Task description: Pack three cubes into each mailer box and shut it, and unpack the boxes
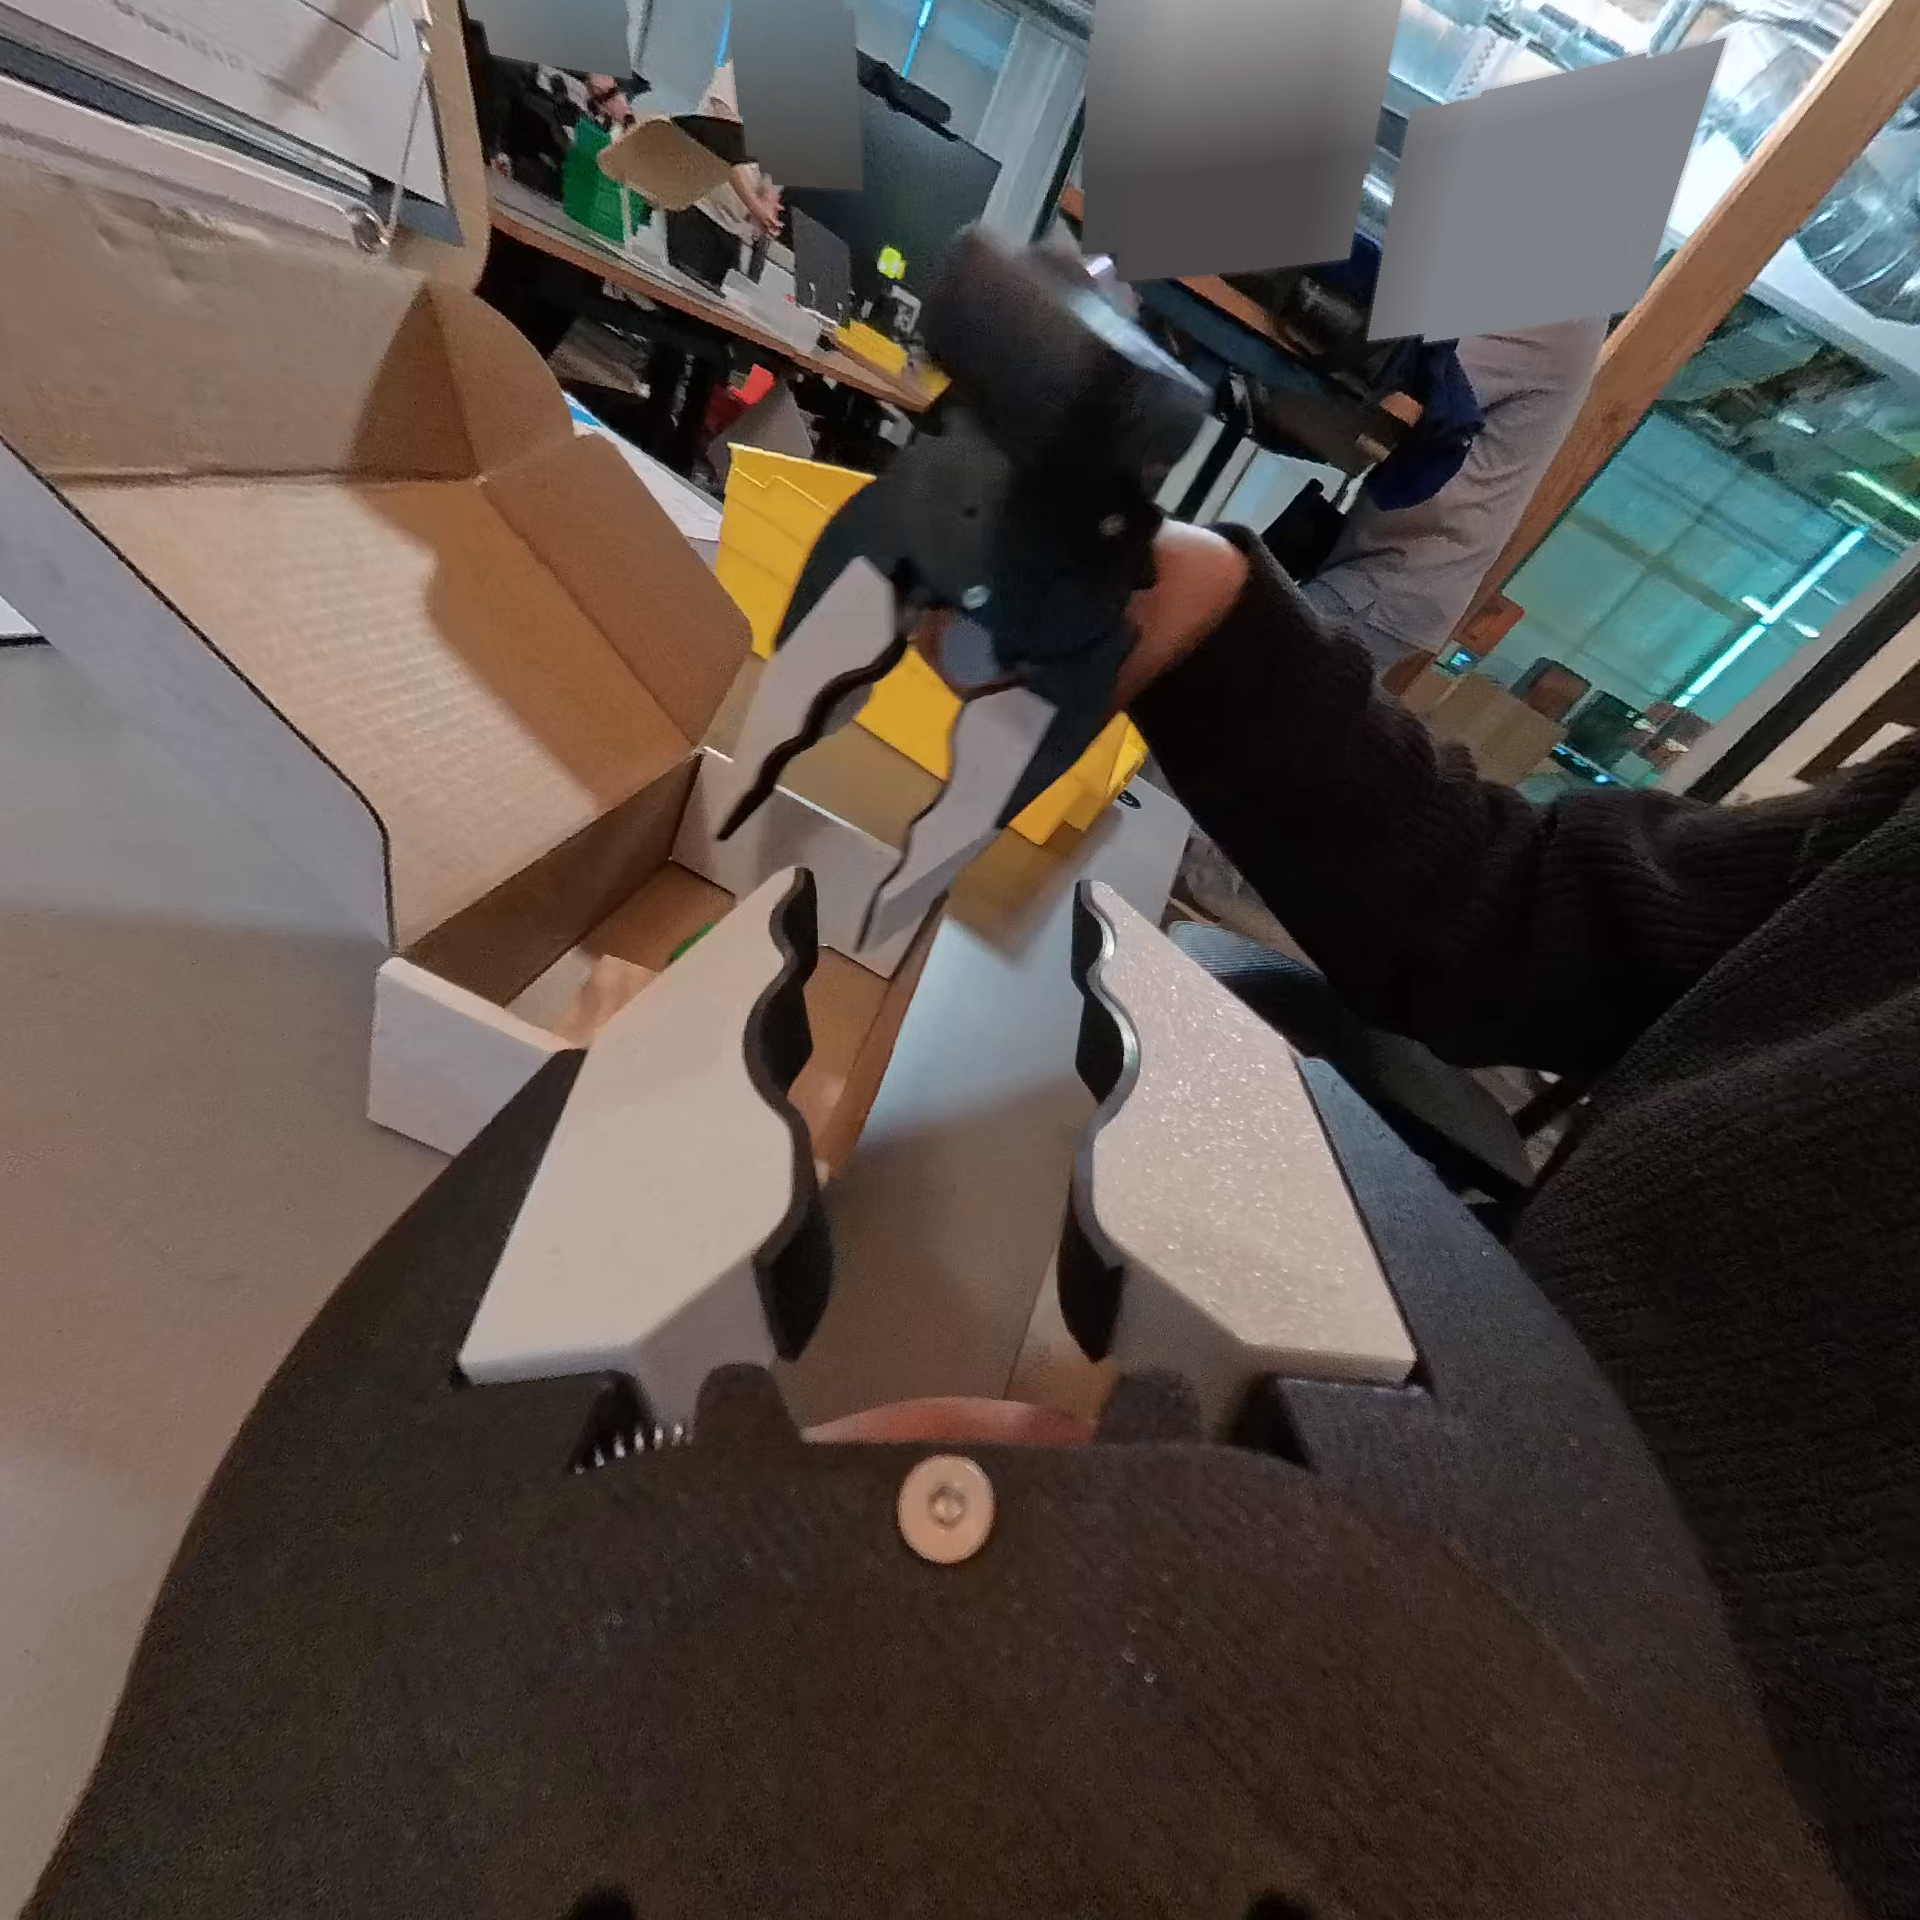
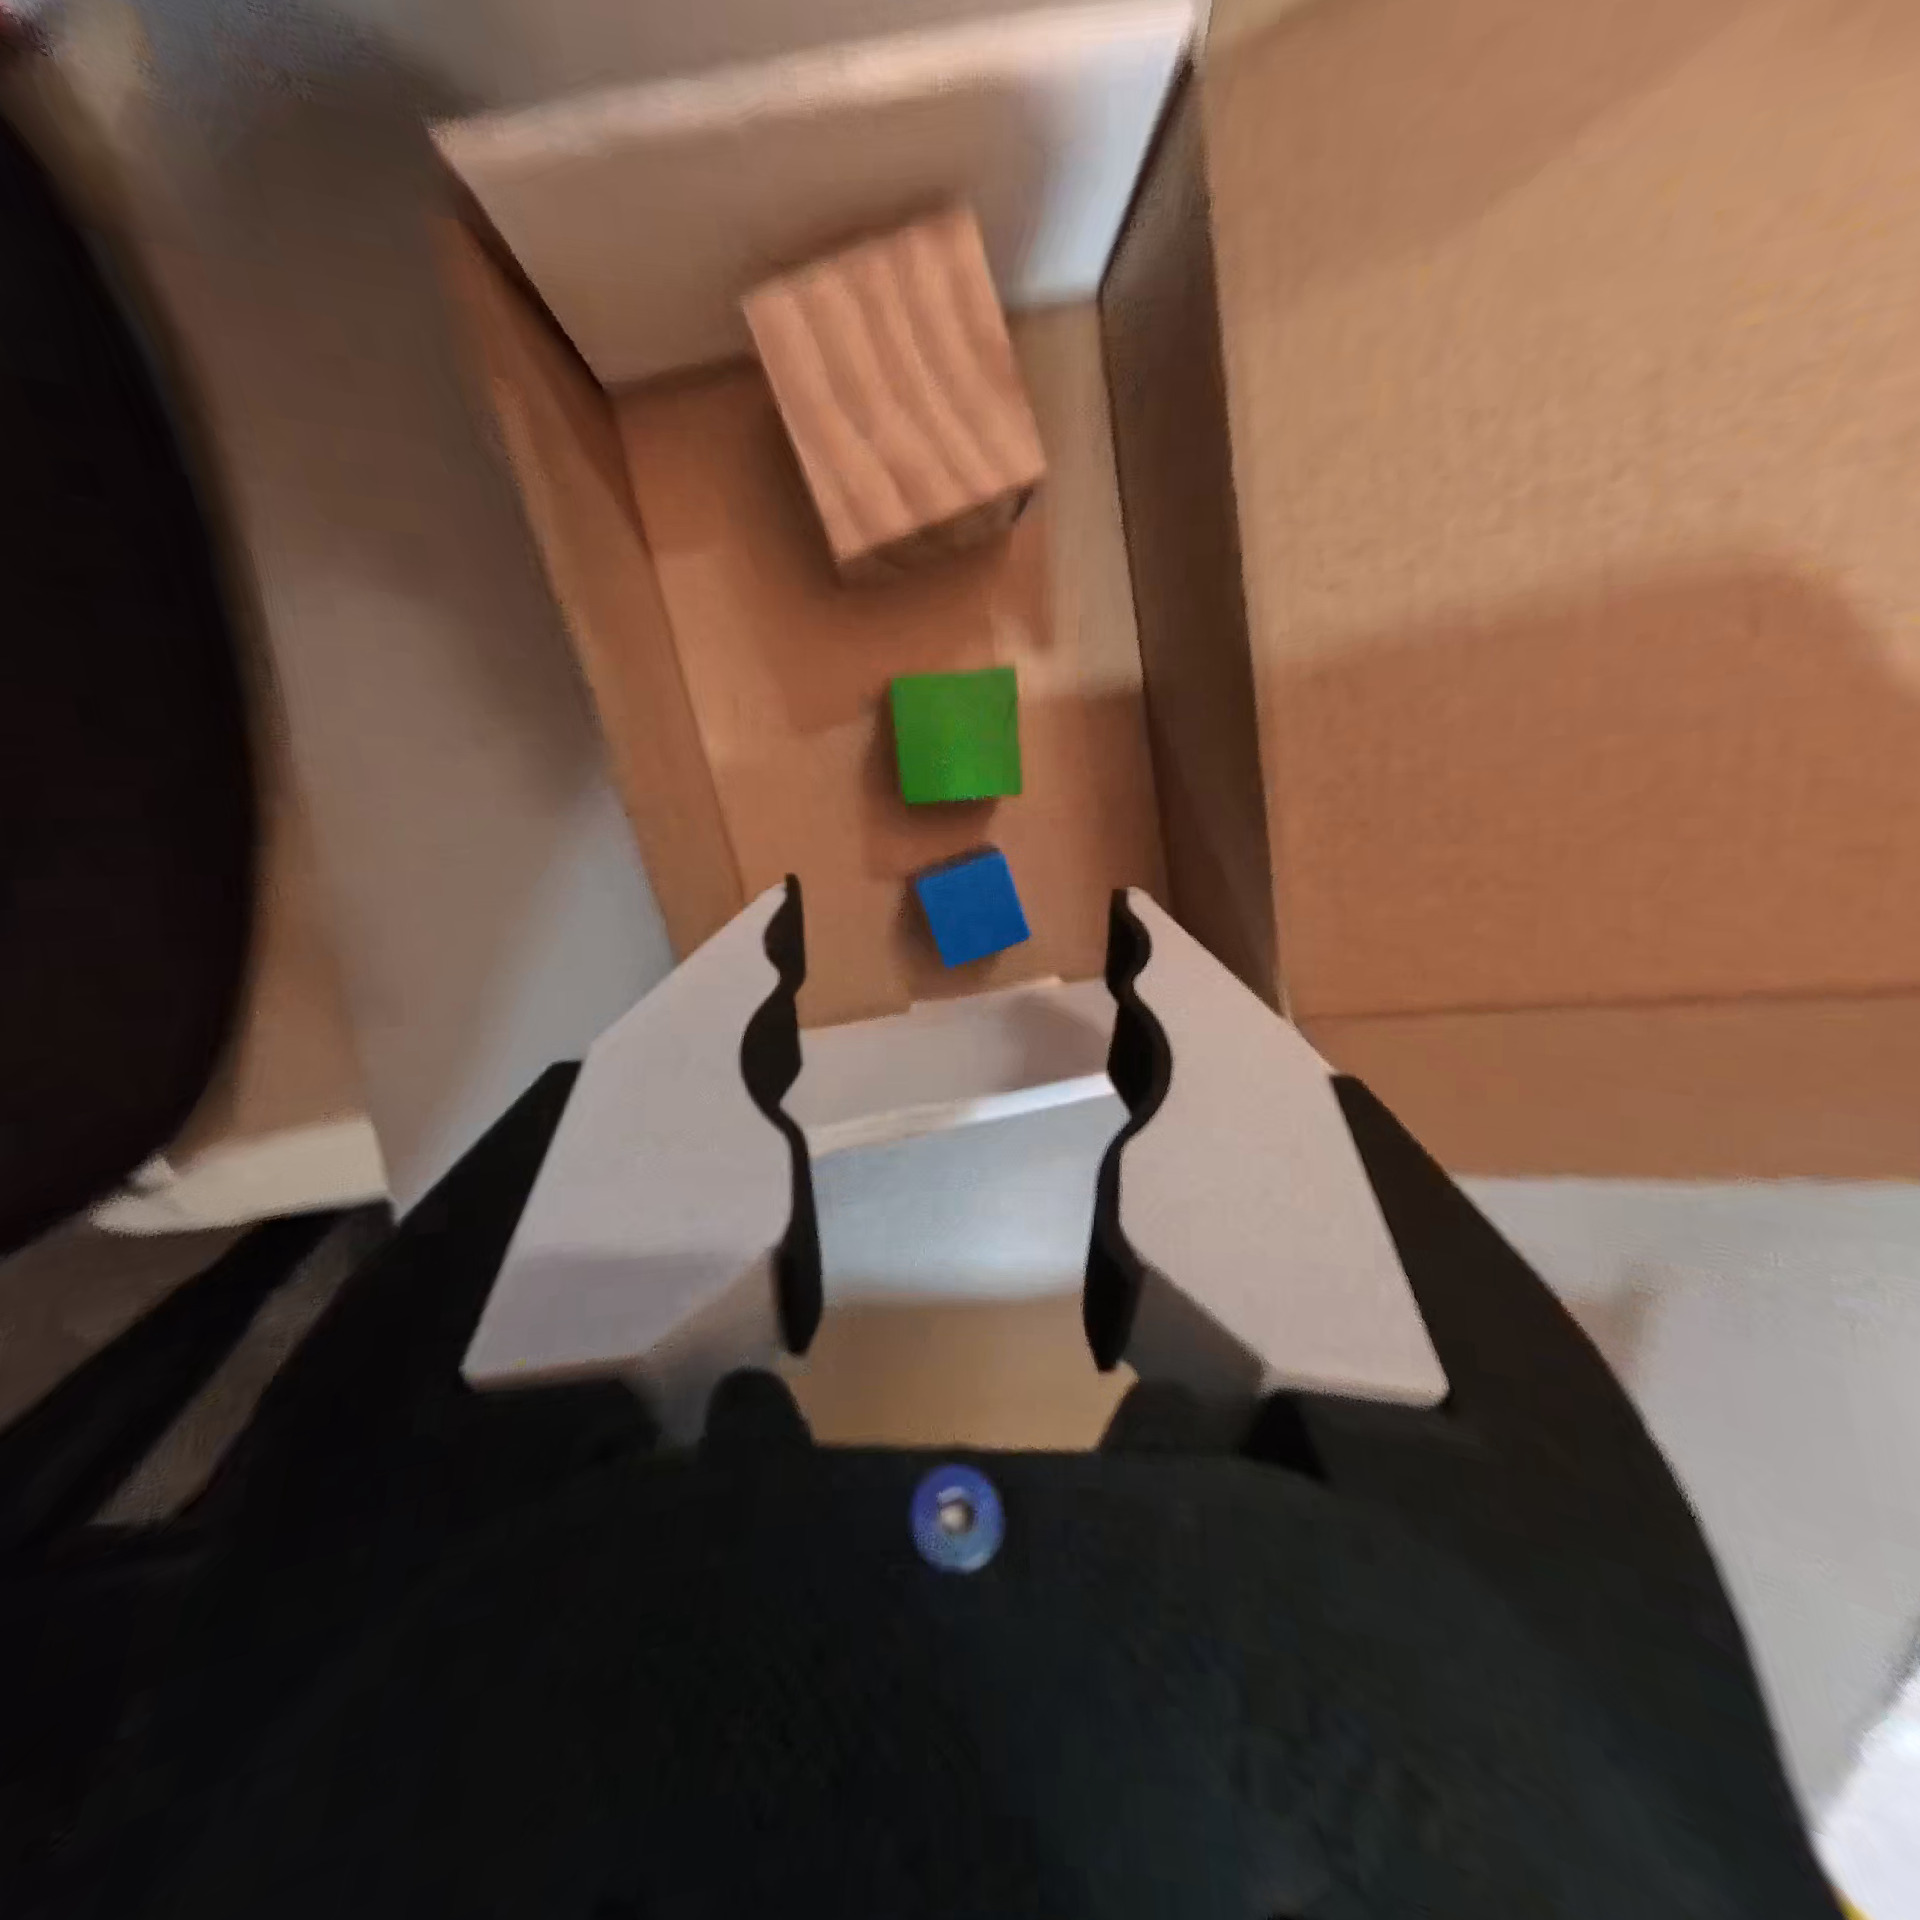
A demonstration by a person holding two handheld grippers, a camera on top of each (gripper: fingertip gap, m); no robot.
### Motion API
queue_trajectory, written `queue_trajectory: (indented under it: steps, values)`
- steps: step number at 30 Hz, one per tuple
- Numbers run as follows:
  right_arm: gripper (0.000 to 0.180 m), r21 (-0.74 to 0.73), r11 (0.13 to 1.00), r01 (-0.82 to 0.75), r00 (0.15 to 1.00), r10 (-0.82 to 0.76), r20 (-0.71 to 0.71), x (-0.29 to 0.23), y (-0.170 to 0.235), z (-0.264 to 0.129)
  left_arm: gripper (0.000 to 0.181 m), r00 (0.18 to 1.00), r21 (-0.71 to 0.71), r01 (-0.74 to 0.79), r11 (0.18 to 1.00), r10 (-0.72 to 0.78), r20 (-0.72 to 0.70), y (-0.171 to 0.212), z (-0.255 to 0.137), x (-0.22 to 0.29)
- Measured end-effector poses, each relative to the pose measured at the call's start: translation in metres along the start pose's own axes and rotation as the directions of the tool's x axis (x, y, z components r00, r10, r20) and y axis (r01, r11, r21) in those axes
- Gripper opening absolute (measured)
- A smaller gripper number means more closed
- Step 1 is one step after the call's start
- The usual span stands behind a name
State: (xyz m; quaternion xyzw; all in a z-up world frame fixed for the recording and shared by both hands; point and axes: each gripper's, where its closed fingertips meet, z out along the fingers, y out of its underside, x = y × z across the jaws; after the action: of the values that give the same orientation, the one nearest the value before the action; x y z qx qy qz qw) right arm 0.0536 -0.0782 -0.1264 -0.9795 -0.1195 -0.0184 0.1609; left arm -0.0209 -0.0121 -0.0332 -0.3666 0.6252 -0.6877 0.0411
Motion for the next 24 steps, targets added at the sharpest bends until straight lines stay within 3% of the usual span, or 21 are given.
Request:
queue_trajectory:
  steps: [2,4,6,8,13,17,19,22,24]
  values:
    - [0.058,0.182,0.983,-0.038,0.999,0.043,-0.028,-0.002,-0.016,-0.020,0.046,0.999,0.017,-0.024,1.000,0.023,0.039,-0.003,-0.003,-0.006]
    - [0.054,0.377,0.923,-0.072,0.980,0.136,-0.144,0.014,-0.026,-0.045,0.046,0.998,0.049,-0.011,0.999,0.008,0.066,-0.008,-0.007,-0.013]
    - [0.055,0.512,0.854,-0.091,0.914,0.276,-0.297,0.043,-0.019,-0.072,0.047,0.994,0.103,0.088,0.991,-0.095,0.057,-0.017,-0.012,-0.022]
    - [0.059,0.604,0.787,-0.128,0.854,0.397,-0.336,0.060,-0.010,-0.088,0.047,0.980,0.145,0.183,0.972,-0.192,0.050,-0.025,-0.017,-0.035]
    - [0.065,0.759,0.565,-0.322,0.736,0.654,-0.174,0.082,-0.001,-0.083,0.047,0.951,0.207,0.200,0.958,-0.241,0.193,-0.038,-0.024,-0.079]
    - [0.050,0.826,0.388,-0.409,0.689,0.725,0.001,0.088,0.001,-0.071,0.038,0.850,0.267,0.329,0.906,-0.407,0.334,-0.036,-0.026,-0.124]
    - [0.047,0.849,0.297,-0.437,0.679,0.728,0.095,0.089,0.000,-0.069,0.030,0.815,0.285,0.401,0.871,-0.481,0.323,-0.035,-0.022,-0.134]
    - [0.043,0.835,0.230,-0.500,0.684,0.696,0.218,0.082,-0.007,-0.065,0.026,0.830,0.259,0.431,0.864,-0.493,0.261,-0.036,-0.010,-0.127]
    - [0.036,0.832,0.239,-0.500,0.704,0.672,0.230,0.075,-0.012,-0.065,0.022,0.856,0.228,0.403,0.886,-0.453,0.249,-0.035,-0.003,-0.118]
